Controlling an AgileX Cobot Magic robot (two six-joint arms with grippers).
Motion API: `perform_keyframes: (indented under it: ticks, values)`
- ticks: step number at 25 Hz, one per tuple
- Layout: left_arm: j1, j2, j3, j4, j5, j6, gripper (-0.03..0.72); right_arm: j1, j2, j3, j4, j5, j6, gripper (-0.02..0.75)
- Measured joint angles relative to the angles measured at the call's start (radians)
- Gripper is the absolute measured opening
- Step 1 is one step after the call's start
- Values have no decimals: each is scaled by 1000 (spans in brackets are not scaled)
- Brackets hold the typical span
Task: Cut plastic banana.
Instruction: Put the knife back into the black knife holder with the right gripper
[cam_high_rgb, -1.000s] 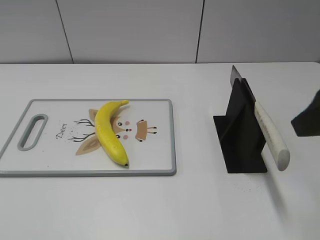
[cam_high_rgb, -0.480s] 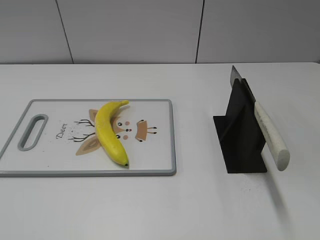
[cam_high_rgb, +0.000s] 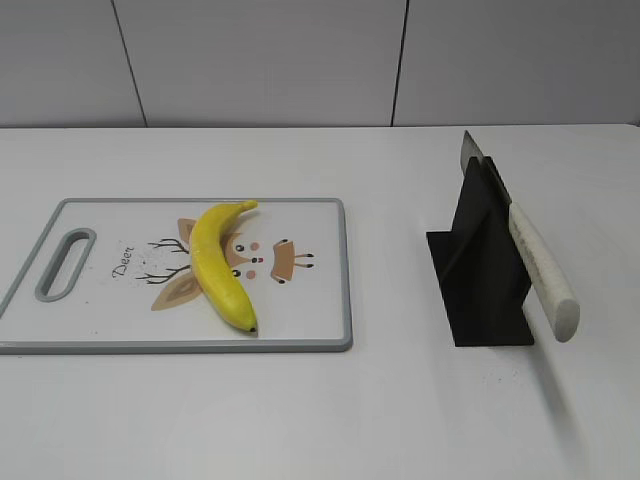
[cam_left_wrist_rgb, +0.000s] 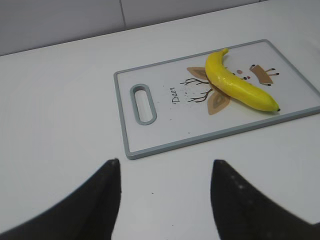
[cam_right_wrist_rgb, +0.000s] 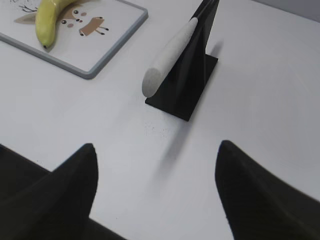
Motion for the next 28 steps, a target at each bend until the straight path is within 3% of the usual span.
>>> perform_keyframes:
  ticks: [6, 19, 28]
  values:
    - [0, 0, 0, -69, 0, 1, 544, 0, -88, 4, 5, 9, 1, 573]
    - [3, 0, 0, -83, 0, 1, 544, -7, -88, 4, 7, 9, 3, 573]
    - [152, -1, 0, -84, 0, 1, 544, -220, -88, 4, 8, 9, 3, 573]
